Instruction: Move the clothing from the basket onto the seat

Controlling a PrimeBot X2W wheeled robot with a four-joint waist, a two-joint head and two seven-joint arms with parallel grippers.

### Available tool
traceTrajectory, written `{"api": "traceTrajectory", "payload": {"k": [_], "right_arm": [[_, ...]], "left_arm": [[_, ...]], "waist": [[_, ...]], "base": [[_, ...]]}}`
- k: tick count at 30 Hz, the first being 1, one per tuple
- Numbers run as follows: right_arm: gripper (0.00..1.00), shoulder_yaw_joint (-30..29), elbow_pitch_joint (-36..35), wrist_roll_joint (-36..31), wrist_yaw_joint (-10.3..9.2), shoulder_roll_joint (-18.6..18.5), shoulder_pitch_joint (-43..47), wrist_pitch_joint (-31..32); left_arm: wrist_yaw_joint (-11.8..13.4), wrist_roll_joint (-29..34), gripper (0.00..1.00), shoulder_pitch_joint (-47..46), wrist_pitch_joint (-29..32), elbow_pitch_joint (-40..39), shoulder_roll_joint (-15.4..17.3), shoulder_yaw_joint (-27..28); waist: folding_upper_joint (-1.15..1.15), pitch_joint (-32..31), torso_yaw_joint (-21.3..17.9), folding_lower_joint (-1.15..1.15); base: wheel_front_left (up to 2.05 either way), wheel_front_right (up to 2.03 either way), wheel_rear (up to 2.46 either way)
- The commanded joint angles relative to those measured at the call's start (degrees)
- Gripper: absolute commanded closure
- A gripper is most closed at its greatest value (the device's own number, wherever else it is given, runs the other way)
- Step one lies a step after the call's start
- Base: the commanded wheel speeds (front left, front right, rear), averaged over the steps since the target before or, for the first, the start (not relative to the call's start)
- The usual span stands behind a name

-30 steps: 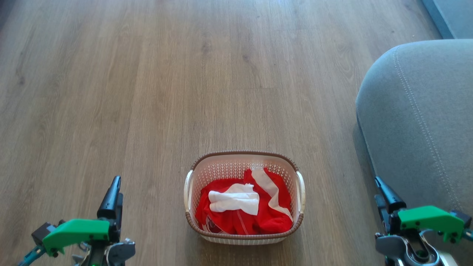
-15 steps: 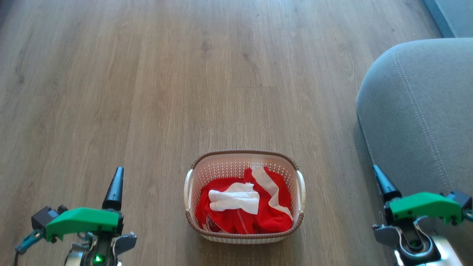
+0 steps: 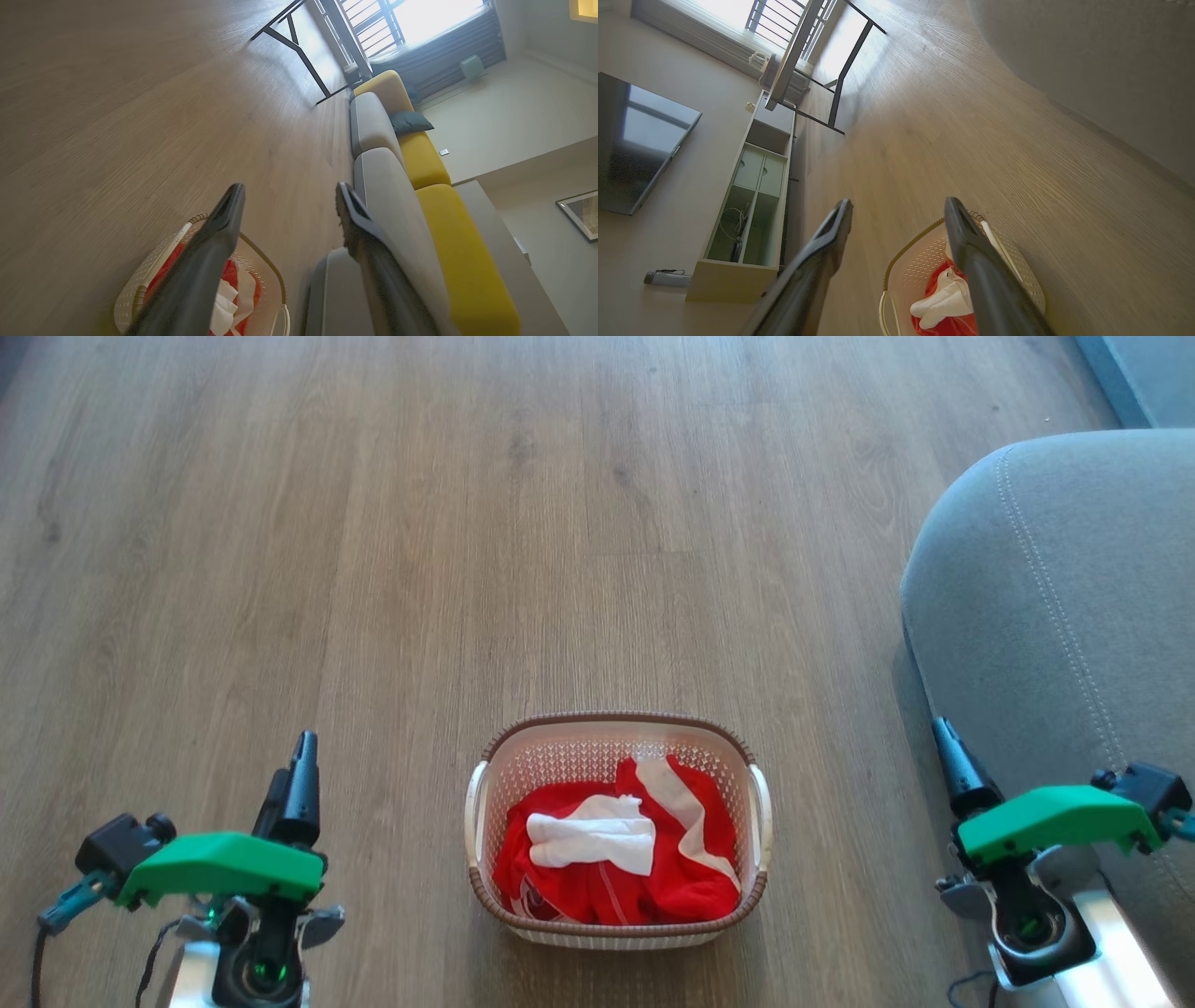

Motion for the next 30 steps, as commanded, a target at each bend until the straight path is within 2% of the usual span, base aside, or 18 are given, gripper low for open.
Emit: {"api": "traceTrajectory", "payload": {"k": [1,30], "right_arm": [[0.0,1.0,-1.6,-2.4,0.19,-1.3,-4.2,-0.9],[0.0,7.7,0.4,-21.7,0.28,-4.3,-9.9,-5.6]], "left_arm": [[-0.2,3.2,0.0,-3.7,-0.9,-1.7,0.8,0.5],[0.2,29.5,0.0,-7.4,-5.6,-1.0,1.0,-1.6]], "waist": [[0.0,0.1,0.0,0.0],[0.0,0.8,-0.2,0.0]], "base": [[0.0,0.0,0.0],[0.0,0.0,0.0]]}}
